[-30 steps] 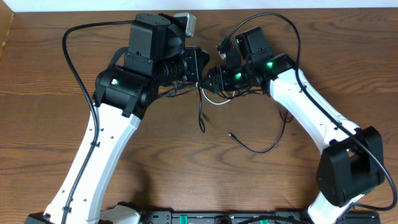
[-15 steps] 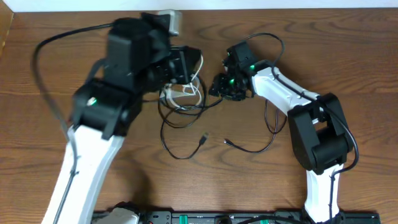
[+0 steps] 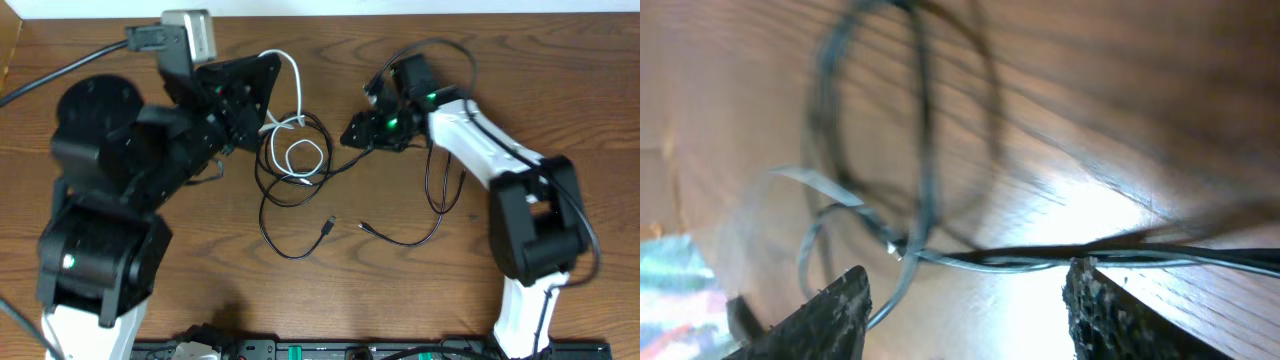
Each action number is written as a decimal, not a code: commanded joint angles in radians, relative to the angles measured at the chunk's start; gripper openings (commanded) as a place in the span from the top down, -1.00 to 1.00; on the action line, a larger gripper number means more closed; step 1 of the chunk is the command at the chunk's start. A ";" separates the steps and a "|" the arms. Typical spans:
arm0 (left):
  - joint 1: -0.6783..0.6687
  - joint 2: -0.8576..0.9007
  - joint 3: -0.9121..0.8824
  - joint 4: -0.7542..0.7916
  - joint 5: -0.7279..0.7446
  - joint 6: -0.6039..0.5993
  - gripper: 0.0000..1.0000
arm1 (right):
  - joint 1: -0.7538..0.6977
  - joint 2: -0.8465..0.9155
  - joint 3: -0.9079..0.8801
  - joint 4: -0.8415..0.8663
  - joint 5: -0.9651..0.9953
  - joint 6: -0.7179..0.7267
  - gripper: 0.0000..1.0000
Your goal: Untangle cables
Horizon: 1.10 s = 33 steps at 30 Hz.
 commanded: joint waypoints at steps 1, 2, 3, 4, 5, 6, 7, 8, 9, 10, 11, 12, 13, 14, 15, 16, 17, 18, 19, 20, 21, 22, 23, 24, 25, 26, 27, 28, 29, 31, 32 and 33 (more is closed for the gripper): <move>0.005 -0.005 0.002 -0.018 0.013 -0.009 0.85 | -0.029 -0.224 0.020 -0.016 -0.112 -0.204 -0.29; 0.005 0.001 0.002 -0.027 0.014 -0.009 0.85 | -0.030 -0.272 0.020 -0.026 -0.113 -0.233 -0.33; 0.005 0.004 0.002 -0.028 0.014 -0.009 0.85 | -0.030 -0.304 0.020 -0.032 -0.114 -0.258 -0.37; 0.004 0.010 0.002 -0.027 0.017 -0.016 0.85 | -0.027 -0.356 0.020 -0.040 -0.132 -0.307 -0.46; 0.005 0.012 0.002 -0.026 0.017 -0.027 0.85 | -0.024 -0.374 0.020 -0.043 -0.147 -0.329 -0.49; 0.005 0.015 0.002 -0.018 0.017 -0.046 0.85 | -0.014 -0.407 0.020 -0.047 -0.205 -0.394 -0.57; 0.005 0.015 0.002 -0.016 0.017 -0.050 0.86 | -0.010 -0.412 0.020 -0.048 -0.237 -0.421 -0.59; 0.005 0.014 0.002 -0.016 0.017 -0.052 0.85 | 0.000 -0.412 0.020 -0.053 -0.298 -0.479 -0.60; 0.005 0.013 0.002 -0.016 0.018 -0.055 0.85 | 0.006 -0.403 0.020 -0.059 -0.319 -0.510 -0.61; 0.005 0.012 0.002 -0.016 0.024 -0.066 0.85 | 0.011 -0.395 0.020 -0.063 -0.338 -0.530 -0.62; 0.005 0.012 0.002 -0.016 0.031 -0.071 0.85 | 0.014 -0.385 0.020 -0.063 -0.360 -0.549 -0.62; 0.005 0.012 0.002 -0.015 0.037 -0.077 0.85 | 0.018 -0.378 0.020 -0.062 -0.379 -0.567 -0.62; 0.005 0.012 0.002 -0.015 0.040 -0.100 0.85 | 0.027 -0.357 0.020 -0.059 -0.432 -0.621 -0.63; 0.005 0.012 0.002 -0.015 0.040 -0.113 0.85 | 0.035 -0.346 0.020 -0.054 -0.453 -0.643 -0.63; 0.005 0.012 0.002 -0.015 0.040 -0.137 0.85 | 0.047 -0.335 0.020 -0.043 -0.467 -0.666 -0.63; 0.005 0.012 0.002 -0.015 0.040 -0.156 0.85 | 0.059 -0.327 0.020 -0.032 -0.467 -0.675 -0.64; 0.005 0.012 0.002 -0.014 0.043 -0.175 0.85 | 0.071 -0.322 0.020 -0.016 -0.466 -0.679 -0.64; 0.005 0.012 0.002 -0.013 0.044 -0.203 0.85 | 0.086 -0.313 0.020 0.011 -0.464 -0.681 -0.65; 0.005 0.012 0.002 -0.011 0.044 -0.220 0.85 | 0.093 -0.309 0.020 0.025 -0.463 -0.681 -0.65; 0.005 0.011 0.002 -0.005 0.051 -0.249 0.85 | 0.106 -0.301 0.020 0.051 -0.463 -0.681 -0.65; 0.005 0.011 0.002 0.014 0.074 -0.269 0.85 | 0.113 -0.297 0.020 0.068 -0.463 -0.681 -0.65; 0.005 0.011 0.002 0.042 0.108 -0.286 0.85 | 0.123 -0.291 0.020 0.093 -0.462 -0.681 -0.65; 0.005 0.011 0.002 0.069 0.137 -0.299 0.85 | 0.126 -0.288 0.020 0.106 -0.459 -0.678 -0.62; 0.005 0.011 0.002 0.120 0.185 -0.324 0.85 | 0.130 -0.284 0.020 0.140 -0.448 -0.660 -0.60; 0.005 0.010 0.002 0.146 0.210 -0.342 0.85 | 0.130 -0.283 0.020 0.163 -0.438 -0.643 -0.57; 0.005 0.010 0.002 0.167 0.230 -0.357 0.85 | 0.130 -0.282 0.020 0.200 -0.421 -0.612 -0.57; 0.005 0.007 0.002 0.182 0.247 -0.373 0.85 | 0.130 -0.282 0.020 0.241 -0.409 -0.581 -0.54; 0.005 0.006 0.002 0.187 0.257 -0.380 0.85 | 0.130 -0.282 0.020 0.263 -0.408 -0.567 -0.51; 0.005 0.003 0.002 0.185 0.261 -0.380 0.85 | 0.130 -0.282 0.020 0.315 -0.407 -0.529 -0.43; 0.005 0.003 0.002 0.182 0.265 -0.379 0.85 | 0.129 -0.282 0.020 0.362 -0.407 -0.493 -0.04; 0.005 0.003 0.002 0.182 0.264 -0.378 0.85 | 0.126 -0.282 0.020 0.389 -0.406 -0.465 0.29; 0.005 0.004 0.002 0.181 0.264 -0.376 0.87 | 0.124 -0.282 0.020 0.394 -0.406 -0.458 0.38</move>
